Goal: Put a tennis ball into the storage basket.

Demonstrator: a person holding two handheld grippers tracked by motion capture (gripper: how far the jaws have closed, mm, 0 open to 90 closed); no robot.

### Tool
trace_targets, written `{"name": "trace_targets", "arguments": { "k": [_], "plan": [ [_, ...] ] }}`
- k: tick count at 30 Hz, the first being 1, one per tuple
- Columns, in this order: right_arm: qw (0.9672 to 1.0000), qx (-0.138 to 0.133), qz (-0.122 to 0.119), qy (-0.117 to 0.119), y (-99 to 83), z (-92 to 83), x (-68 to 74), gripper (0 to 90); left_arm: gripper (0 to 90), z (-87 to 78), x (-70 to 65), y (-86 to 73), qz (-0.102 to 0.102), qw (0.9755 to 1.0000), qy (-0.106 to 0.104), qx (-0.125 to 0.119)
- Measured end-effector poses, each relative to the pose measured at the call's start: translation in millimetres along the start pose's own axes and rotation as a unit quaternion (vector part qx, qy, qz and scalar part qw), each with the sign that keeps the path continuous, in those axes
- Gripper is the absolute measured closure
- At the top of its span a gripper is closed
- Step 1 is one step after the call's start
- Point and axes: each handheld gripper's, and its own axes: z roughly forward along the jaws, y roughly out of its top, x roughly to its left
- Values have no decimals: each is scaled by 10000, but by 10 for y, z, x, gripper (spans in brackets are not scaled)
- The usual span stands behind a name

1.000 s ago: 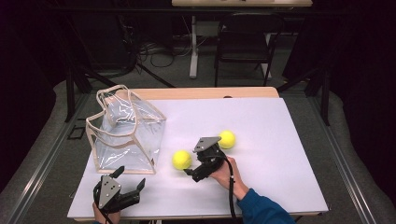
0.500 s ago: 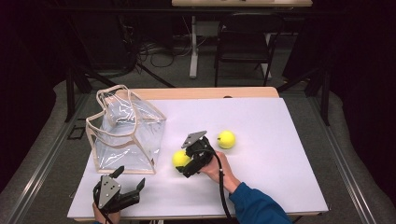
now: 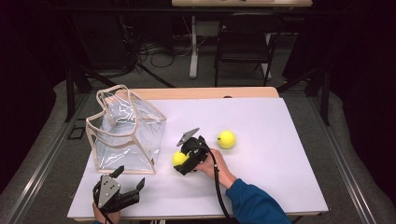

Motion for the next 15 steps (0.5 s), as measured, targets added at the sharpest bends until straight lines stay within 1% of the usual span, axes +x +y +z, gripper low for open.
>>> {"name": "trace_targets", "arguments": {
  "k": [2, 4, 5, 8, 9, 11, 12, 14, 15],
  "plan": [
    [9999, 99, -51, 6, -3, 47, -4, 0, 160, 3, -4, 2, -2, 10000, -3, -15],
    [9999, 145, -30, -6, -2, 57, 0, 7, 160, 5, -5, 2, -5, 10000, -3, -14],
    [9999, 149, 37, -1, -6, 65, 4, 34, 160, 9, -3, 2, -6, 10000, 0, -2],
    [9999, 161, 31, 1, -8, 71, 0, 58, 160, 9, 4, -1, -18, 10000, -11, 1],
    [9998, 193, 61, -15, -7, 75, 3, 101, 160, 9, 5, -2, -18, 10000, -15, 2],
    [9998, 188, 59, 7, -8, 75, 4, 114, 160, 6, 3, 0, -9, 10000, -13, 0],
    [9999, 136, 67, 22, -8, 71, 13, 144, 160, 5, -2, 1, -2, 10000, -10, -2],
    [9999, 140, 69, 14, -7, 71, 20, 146, 160, 6, -3, 2, -4, 10000, -13, -1],
    [9998, 164, 52, 26, -3, 74, 34, 173, 160, 8, -3, 2, 0, 10000, -10, 0]
  ]
}}
